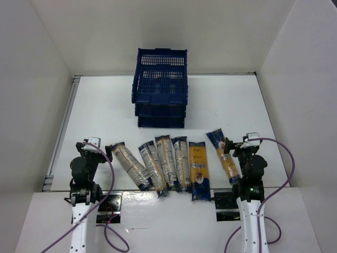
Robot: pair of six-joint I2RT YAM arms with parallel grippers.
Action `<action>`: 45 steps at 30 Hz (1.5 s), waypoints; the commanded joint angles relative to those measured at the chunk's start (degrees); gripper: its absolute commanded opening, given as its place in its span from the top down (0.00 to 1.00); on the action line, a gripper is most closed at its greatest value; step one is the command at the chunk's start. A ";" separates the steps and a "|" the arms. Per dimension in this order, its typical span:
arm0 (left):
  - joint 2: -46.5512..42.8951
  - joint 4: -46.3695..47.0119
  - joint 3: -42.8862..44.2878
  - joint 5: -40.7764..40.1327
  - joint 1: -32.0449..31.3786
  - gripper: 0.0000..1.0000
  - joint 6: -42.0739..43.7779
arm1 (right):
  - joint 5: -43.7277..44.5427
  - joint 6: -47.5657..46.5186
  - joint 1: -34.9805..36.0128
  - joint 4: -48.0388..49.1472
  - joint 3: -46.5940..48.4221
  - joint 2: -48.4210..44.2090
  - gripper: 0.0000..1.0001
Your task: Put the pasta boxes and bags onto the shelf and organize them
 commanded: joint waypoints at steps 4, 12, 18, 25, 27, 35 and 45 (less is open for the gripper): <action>-7.63 1.03 -1.19 2.07 -0.18 0.01 0.08 | -0.55 -0.16 0.37 0.69 -2.24 -4.58 0.00; -7.63 8.14 6.89 -1.34 -0.18 0.01 -6.06 | 8.13 4.57 0.37 4.64 6.44 -4.58 0.00; -0.44 6.05 18.22 -3.35 -0.18 0.01 -8.08 | 10.61 4.57 0.37 0.97 16.63 -3.97 0.00; 24.04 -1.67 37.46 -10.91 -0.18 0.01 -3.53 | 17.71 3.96 0.37 -5.10 28.16 7.96 0.00; 28.56 -4.14 43.16 -12.50 -0.18 0.01 -2.90 | 19.74 4.74 0.98 -7.73 33.60 16.11 0.00; 49.39 -18.26 56.98 -21.21 -0.18 0.01 0.87 | 16.08 4.24 -0.77 -26.62 57.07 47.33 0.00; 70.94 -40.80 71.15 -16.11 0.95 0.01 9.84 | 8.76 -8.08 5.64 -47.64 68.51 66.96 0.00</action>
